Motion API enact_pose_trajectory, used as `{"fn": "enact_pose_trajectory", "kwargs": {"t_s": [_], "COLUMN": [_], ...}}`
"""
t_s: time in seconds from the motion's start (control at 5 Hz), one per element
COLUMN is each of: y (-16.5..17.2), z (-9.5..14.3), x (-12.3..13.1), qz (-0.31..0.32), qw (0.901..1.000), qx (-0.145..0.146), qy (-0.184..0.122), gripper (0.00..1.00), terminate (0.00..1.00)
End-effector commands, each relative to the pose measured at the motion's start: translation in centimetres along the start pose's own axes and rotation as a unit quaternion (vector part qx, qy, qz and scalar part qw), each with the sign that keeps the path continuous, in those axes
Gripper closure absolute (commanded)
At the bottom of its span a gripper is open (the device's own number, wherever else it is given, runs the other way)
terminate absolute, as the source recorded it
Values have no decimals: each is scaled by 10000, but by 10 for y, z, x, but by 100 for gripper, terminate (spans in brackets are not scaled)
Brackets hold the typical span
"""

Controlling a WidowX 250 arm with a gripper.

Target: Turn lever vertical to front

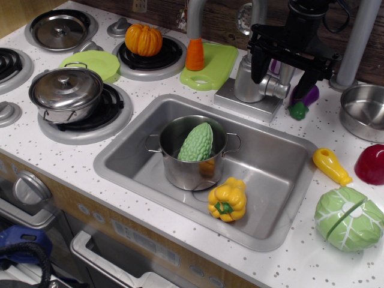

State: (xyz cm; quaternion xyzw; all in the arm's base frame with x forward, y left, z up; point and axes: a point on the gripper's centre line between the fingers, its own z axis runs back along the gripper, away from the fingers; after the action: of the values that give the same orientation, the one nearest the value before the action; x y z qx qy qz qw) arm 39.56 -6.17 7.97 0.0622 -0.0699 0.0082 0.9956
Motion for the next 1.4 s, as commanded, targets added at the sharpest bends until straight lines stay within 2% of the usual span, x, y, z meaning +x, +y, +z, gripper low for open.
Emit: {"fn": "enact_pose_trajectory", "kwargs": {"t_s": [0.0, 0.2, 0.4, 0.6, 1.0, 1.2], "y": [0, 4, 7, 3, -1, -2], "z": [0, 7, 23, 34, 37, 31], "x": [0, 7, 24, 35, 53, 61], "qz": [0, -351, -678, -689, -647, -673], "qw": [10000, 9979, 9926, 9900, 9877, 9884], "qx": [0, 354, 765, 882, 836, 658], "qy": [0, -402, -649, -861, -1153, -1191], "gripper": [0, 0, 0, 0, 0, 0], "terminate": [0, 0, 0, 0, 0, 0]}}
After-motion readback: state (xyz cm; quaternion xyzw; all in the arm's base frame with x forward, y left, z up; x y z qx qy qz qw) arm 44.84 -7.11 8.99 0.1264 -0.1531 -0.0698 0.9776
